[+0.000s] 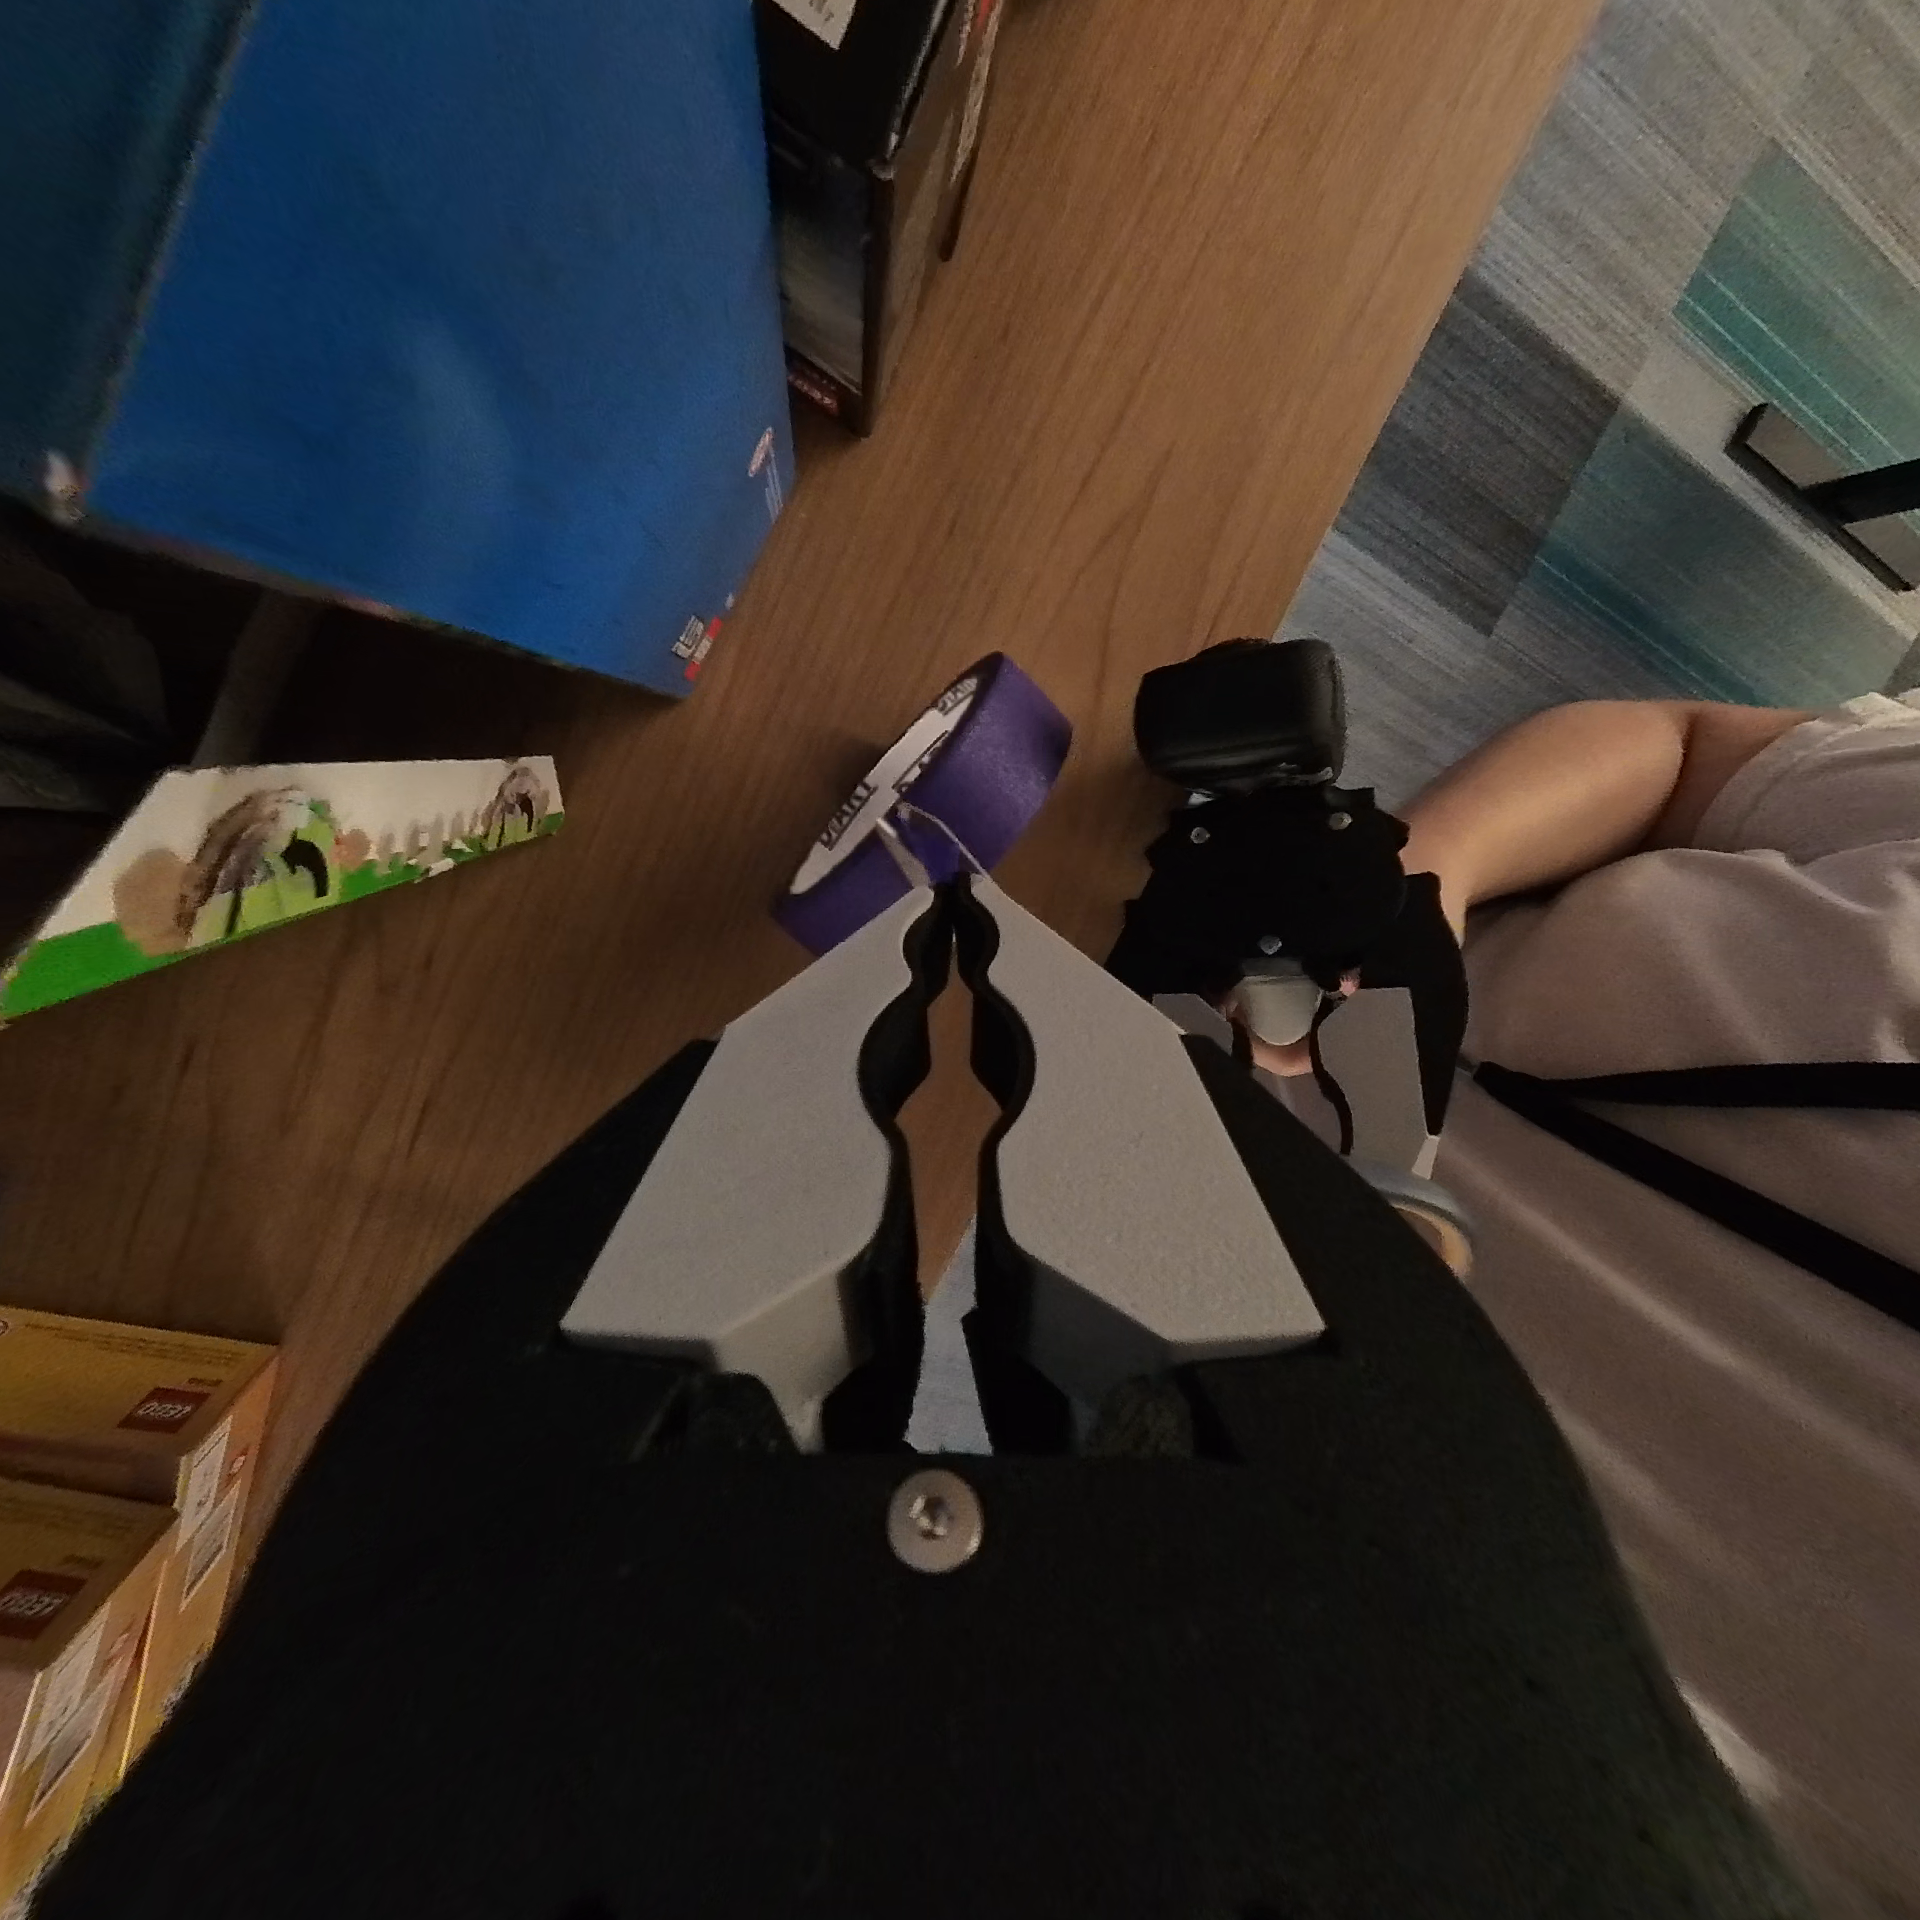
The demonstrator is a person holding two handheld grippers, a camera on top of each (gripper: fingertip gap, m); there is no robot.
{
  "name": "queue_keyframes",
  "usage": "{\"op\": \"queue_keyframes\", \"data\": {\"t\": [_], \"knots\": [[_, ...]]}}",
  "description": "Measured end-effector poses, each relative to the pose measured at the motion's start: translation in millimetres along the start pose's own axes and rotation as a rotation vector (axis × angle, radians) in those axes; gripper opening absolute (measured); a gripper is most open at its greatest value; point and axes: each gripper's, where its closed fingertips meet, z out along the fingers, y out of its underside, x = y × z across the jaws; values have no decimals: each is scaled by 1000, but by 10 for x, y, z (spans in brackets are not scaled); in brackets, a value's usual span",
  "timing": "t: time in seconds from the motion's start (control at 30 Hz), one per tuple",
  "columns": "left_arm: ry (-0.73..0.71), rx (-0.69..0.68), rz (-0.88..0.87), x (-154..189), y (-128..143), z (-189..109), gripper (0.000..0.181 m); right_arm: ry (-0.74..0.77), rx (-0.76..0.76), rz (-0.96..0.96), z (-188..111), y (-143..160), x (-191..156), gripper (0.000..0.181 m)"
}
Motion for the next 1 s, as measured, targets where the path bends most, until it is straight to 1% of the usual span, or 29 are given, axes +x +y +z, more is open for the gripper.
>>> {"op": "queue_keyframes", "data": {"t": [0.17, 0.27, 0.37, 0.5, 0.53, 0.6, 0.7, 0.77, 0.83, 0.9, 0.93, 0.97, 1.0], "knots": [[-12, 5, -9, -76, 24, 8, 0, 120, -10, 18, 9, 19, 130, 26], [-27, 4, -13, -141, 49, 13, 0, 166, -40, 47, 1, 45, 187, 26], [-51, 33, -12, -211, 33, -23, 0, 208, -83, 19, -14, 63, 210, 26], [-76, 77, -5, -273, 16, -123, 0, 223, -180, 24, -21, 126, 175, 27], [-80, 88, -3, -278, 14, -153, 0, 247, -230, 35, -54, 175, 195, 26], [-105, 109, 13, -293, 27, -222, 0, 314, -379, 50, -176, 320, 222, 26], [-118, 162, 25, -257, 63, -337, 0, 442, -687, 16, -542, 513, 116, 27], [-117, 207, 33, -204, 107, -412, 0, 562, -870, -37, -892, 469, 12, 27], [-130, 259, 42, -162, 164, -495, 0, 739, -1047, -119, -1336, 288, -42, 25], [-133, 313, 53, -95, 234, -569, 0, 951, -1286, -253, -1892, 2, -29, 24], [-126, 342, 53, -51, 268, -602, 0, 1009, -1446, -359, -2155, -143, -27, 24], [-118, 371, 51, -10, 300, -634, 0, 1023, -1597, -430, -2387, -238, -40, 24], [-115, 399, 49, 24, 334, -664, 0, 1019, -1745, -428, -2602, -265, -65, 25]]}}
